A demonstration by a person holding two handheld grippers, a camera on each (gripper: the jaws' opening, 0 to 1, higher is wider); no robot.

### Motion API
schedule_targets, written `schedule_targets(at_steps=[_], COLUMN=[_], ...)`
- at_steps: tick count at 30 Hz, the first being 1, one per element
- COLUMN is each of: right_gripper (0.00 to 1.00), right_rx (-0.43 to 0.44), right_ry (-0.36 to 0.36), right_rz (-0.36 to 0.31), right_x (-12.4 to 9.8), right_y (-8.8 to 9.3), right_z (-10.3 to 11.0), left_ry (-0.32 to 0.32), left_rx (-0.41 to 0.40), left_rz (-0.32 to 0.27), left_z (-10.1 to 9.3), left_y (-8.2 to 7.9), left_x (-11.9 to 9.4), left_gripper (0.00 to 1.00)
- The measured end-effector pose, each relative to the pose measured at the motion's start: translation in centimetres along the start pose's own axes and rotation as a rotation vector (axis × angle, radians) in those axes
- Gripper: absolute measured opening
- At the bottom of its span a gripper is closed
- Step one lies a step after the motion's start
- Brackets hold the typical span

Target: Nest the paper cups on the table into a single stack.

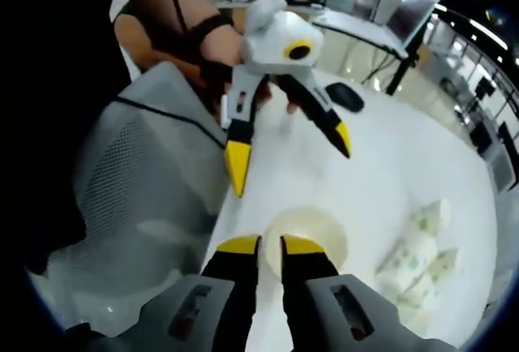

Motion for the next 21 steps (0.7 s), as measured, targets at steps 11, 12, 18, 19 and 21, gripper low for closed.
schedule_targets(at_steps=[11,12,18,19,21], right_gripper=[0.08,0.08,0.08,0.08,0.09], right_rx=[0.006,0.005,0.014,0.019,0.024], right_ry=[-0.004,-0.003,0.005,0.007,0.013], right_rz=[-0.017,-0.016,-0.023,-0.024,-0.025], right_x=[-0.12,-0.17,-0.53,-0.58,-0.75], right_y=[-0.40,-0.43,-0.48,-0.45,-0.43], right_z=[0.19,0.20,0.23,0.22,0.16], left_ry=[-0.004,-0.004,-0.004,-0.004,-0.003], left_rx=[0.002,0.001,0.005,0.005,0.007], left_rz=[0.000,0.000,-0.001,-0.001,-0.002], left_z=[0.07,0.05,0.04,0.03,0.02], left_y=[-0.27,-0.28,-0.36,-0.41,-0.47], left_x=[-0.10,-0.11,-0.12,-0.11,-0.10], left_gripper=[0.94,0.94,0.94,0.94,0.94])
Point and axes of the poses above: the point that each gripper's makers call its tool centre point, and the gripper's own axes: x roughly forward along the fingers, z roughly to its left, y roughly out of its underside, the point moved 6 cm from there along -x, roughly backward along the fingers, and after that the axes turned 8 degrees about -z, right-handed, at the moved point
